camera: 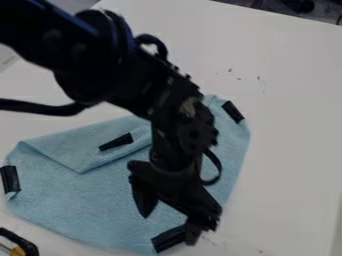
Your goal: Fold the cloth from bottom right to top left
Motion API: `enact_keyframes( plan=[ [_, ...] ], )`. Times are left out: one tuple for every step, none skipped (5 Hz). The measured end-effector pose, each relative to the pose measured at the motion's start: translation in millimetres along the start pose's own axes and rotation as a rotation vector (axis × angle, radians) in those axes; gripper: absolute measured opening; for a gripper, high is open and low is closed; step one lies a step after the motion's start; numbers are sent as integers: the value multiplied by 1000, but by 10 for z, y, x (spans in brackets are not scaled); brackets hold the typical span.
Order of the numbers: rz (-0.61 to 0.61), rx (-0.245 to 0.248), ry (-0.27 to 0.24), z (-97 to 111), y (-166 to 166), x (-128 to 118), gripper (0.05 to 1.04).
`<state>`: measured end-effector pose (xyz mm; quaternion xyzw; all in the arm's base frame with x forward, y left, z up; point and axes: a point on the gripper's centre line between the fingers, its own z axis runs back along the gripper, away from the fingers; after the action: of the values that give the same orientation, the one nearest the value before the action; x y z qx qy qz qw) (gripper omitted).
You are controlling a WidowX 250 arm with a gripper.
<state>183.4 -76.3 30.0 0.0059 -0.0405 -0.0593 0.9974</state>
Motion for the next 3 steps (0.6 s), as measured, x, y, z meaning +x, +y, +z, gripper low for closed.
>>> enact_keyframes(
  plan=[
    [22,-26,9,-46,-124,-111,1001],
    [25,-40,2,-79,-134,-142,1001],
    [15,-53,1,-138,-125,-110,1001]
  ],
)
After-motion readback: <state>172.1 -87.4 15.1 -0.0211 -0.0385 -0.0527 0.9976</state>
